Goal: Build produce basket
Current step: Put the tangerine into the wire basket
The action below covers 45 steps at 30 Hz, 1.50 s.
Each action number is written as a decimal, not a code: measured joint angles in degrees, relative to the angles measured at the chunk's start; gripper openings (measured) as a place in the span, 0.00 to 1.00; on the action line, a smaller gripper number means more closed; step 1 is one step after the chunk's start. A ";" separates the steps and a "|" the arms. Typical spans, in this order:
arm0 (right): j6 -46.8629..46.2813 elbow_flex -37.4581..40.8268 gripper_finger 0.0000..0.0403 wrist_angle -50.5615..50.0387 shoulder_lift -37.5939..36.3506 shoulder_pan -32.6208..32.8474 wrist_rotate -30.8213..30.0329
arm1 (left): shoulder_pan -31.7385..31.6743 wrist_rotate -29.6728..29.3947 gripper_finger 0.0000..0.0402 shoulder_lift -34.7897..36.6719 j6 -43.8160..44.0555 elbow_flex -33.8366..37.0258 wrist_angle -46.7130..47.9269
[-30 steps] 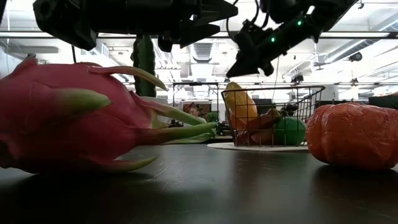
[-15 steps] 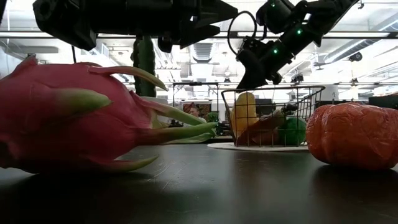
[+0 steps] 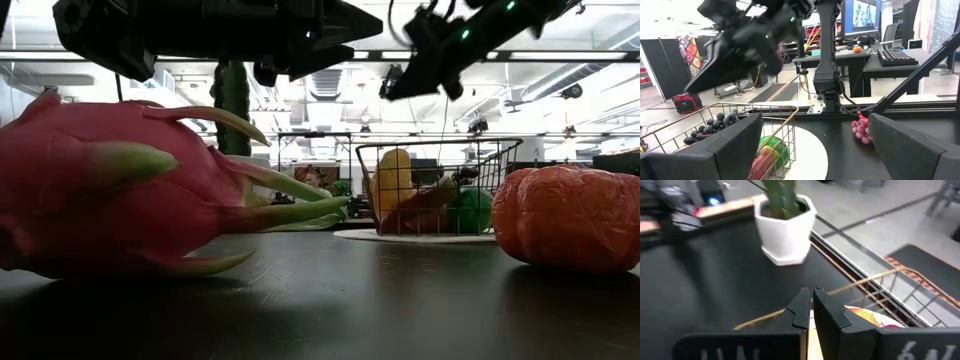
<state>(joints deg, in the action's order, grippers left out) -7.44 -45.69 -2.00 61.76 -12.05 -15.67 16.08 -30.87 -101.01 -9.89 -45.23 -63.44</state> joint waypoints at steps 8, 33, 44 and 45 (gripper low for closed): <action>-1.42 0.00 0.03 -3.30 -7.89 8.88 11.87 | 0.00 0.00 0.86 0.00 0.00 -0.02 -0.06; -16.23 -9.34 0.03 -29.06 4.59 45.11 -0.50 | 0.06 0.22 0.86 0.00 0.20 -0.11 -0.54; -25.42 -12.79 0.25 -37.89 15.83 48.34 0.22 | 0.09 0.24 0.86 0.00 0.31 -0.11 -0.54; -25.90 -12.99 0.30 -38.03 16.73 48.34 0.71 | 0.09 0.24 0.86 0.00 0.30 -0.11 -0.54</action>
<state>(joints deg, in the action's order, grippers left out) -33.34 -58.68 -40.03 78.49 36.29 -14.96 16.16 -30.63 -101.01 -9.59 -45.34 -63.99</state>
